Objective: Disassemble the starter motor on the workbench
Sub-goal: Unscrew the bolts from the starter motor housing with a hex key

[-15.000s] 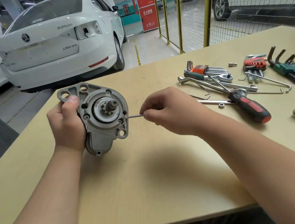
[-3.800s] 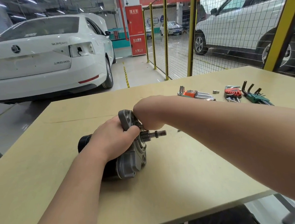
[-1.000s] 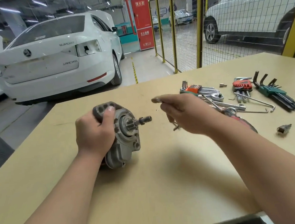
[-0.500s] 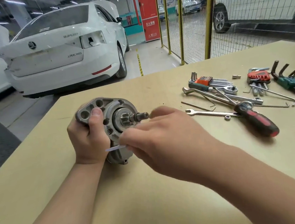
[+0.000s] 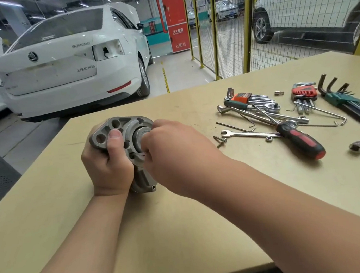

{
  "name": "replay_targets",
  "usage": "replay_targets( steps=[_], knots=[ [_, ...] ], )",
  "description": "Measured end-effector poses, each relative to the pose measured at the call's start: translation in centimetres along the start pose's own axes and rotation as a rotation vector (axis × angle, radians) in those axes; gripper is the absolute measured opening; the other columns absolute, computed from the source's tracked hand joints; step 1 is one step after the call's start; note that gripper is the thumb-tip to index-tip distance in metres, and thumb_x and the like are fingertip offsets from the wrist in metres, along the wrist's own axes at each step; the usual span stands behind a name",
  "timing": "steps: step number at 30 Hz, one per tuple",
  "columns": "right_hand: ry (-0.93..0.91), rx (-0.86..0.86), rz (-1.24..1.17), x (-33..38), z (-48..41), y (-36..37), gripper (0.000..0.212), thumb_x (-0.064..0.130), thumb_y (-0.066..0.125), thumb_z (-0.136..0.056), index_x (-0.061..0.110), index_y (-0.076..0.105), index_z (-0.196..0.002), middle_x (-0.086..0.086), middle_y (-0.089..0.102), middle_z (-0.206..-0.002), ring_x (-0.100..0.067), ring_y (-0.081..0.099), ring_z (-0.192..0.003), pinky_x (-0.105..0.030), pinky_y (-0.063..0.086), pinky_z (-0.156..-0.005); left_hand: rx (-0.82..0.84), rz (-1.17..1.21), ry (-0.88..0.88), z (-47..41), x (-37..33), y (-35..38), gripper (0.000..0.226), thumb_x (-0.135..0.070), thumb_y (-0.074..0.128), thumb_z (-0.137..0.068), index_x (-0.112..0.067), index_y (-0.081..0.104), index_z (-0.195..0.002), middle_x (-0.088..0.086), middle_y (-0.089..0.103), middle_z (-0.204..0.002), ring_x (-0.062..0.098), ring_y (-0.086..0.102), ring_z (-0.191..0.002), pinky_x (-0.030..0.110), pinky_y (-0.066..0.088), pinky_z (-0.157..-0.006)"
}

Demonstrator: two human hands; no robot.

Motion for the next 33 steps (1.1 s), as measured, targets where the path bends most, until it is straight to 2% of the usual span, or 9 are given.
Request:
replay_targets(
  steps=[4,8,10,13,19,23,25,29,33],
  knots=[
    [-0.003,0.073,0.041,0.3,-0.6,-0.4,0.03,0.008,0.05,-0.082,0.019,0.037,-0.058,0.002,0.043,-0.069,-0.015,0.045,-0.061,-0.026,0.03,-0.044,0.007,-0.008,-0.001,0.1,-0.2,0.0,0.022,-0.026,0.043,-0.089,-0.011,0.047,-0.074,-0.015,0.046,-0.066,-0.006,0.047,-0.061,0.009,0.033,-0.06],
    [0.003,0.127,0.097,0.8,-1.3,-0.9,0.032,0.007,0.049,-0.085,0.016,0.035,-0.057,0.001,0.038,-0.058,-0.013,0.036,-0.049,-0.023,0.026,-0.036,0.005,-0.021,-0.042,0.0,0.0,0.0,0.025,-0.03,0.042,-0.088,-0.01,0.052,-0.078,-0.012,0.05,-0.07,-0.002,0.05,-0.066,0.013,0.036,-0.062],
    [-0.014,0.151,0.106,1.3,-1.6,-1.4,0.033,0.006,0.047,-0.086,0.014,0.033,-0.057,0.0,0.035,-0.056,-0.012,0.031,-0.045,-0.017,0.025,-0.026,0.004,-0.021,-0.059,-0.1,0.0,0.0,0.03,-0.031,0.041,-0.088,-0.006,0.056,-0.081,-0.007,0.051,-0.071,-0.001,0.049,-0.067,0.014,0.036,-0.064],
    [-0.04,0.183,0.18,1.6,-2.0,-1.5,0.033,0.007,0.049,-0.087,0.013,0.031,-0.06,0.0,0.036,-0.059,-0.011,0.031,-0.046,-0.015,0.026,-0.025,0.01,-0.034,-0.077,-0.1,-0.3,0.0,0.041,-0.033,0.04,-0.087,0.003,0.06,-0.087,0.004,0.054,-0.077,0.01,0.048,-0.07,0.015,0.038,-0.065],
    [-0.108,0.248,0.37,2.0,-2.1,-0.9,0.04,0.013,0.049,-0.091,0.021,0.02,-0.064,0.001,0.036,-0.069,-0.011,0.035,-0.053,-0.023,0.025,-0.041,0.015,-0.062,-0.113,-0.1,-1.0,0.3,0.042,-0.035,0.04,-0.086,-0.001,0.062,-0.095,0.006,0.057,-0.086,0.015,0.051,-0.079,0.017,0.04,-0.071],
    [-0.104,0.234,0.444,1.6,-2.8,-1.0,0.027,0.011,0.05,-0.09,0.017,0.03,-0.072,0.001,0.04,-0.07,-0.014,0.04,-0.054,-0.025,0.028,-0.042,0.028,-0.085,-0.103,-0.1,-1.0,0.6,0.045,-0.037,0.039,-0.088,0.001,0.062,-0.094,0.007,0.057,-0.086,0.02,0.052,-0.079,0.022,0.038,-0.07],
    [-0.095,0.219,0.473,1.2,-2.9,-1.2,0.032,0.012,0.052,-0.089,0.016,0.029,-0.067,0.001,0.041,-0.069,-0.014,0.04,-0.053,-0.025,0.027,-0.042,0.054,-0.103,-0.105,-0.1,-0.8,1.0,0.045,-0.041,0.038,-0.089,-0.002,0.061,-0.093,0.007,0.057,-0.086,0.018,0.051,-0.078,0.019,0.038,-0.068],
    [-0.087,0.152,0.533,-0.6,-3.0,-1.2,0.034,0.01,0.049,-0.087,0.018,0.027,-0.062,0.001,0.044,-0.065,-0.016,0.041,-0.052,-0.025,0.027,-0.043,0.146,-0.146,-0.106,-0.2,-0.8,2.6,0.026,-0.044,0.039,-0.089,-0.022,0.053,-0.09,0.003,0.057,-0.085,0.014,0.051,-0.077,0.024,0.037,-0.069],
    [0.014,0.22,0.53,-4.1,-3.0,-0.4,0.026,0.017,0.051,-0.089,0.018,0.041,-0.066,0.0,0.047,-0.067,-0.017,0.045,-0.055,-0.026,0.029,-0.045,0.368,-0.314,-0.059,0.4,-1.5,5.9,0.029,-0.053,0.036,-0.088,-0.028,0.051,-0.086,-0.006,0.052,-0.081,0.022,0.053,-0.076,0.033,0.041,-0.07]
  ],
)
Point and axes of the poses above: each hand's wrist, its own z-axis away from the middle knuckle, its own y-axis out of the palm, x = y × z, the point moved 7 cm from there along -z, towards the middle knuckle
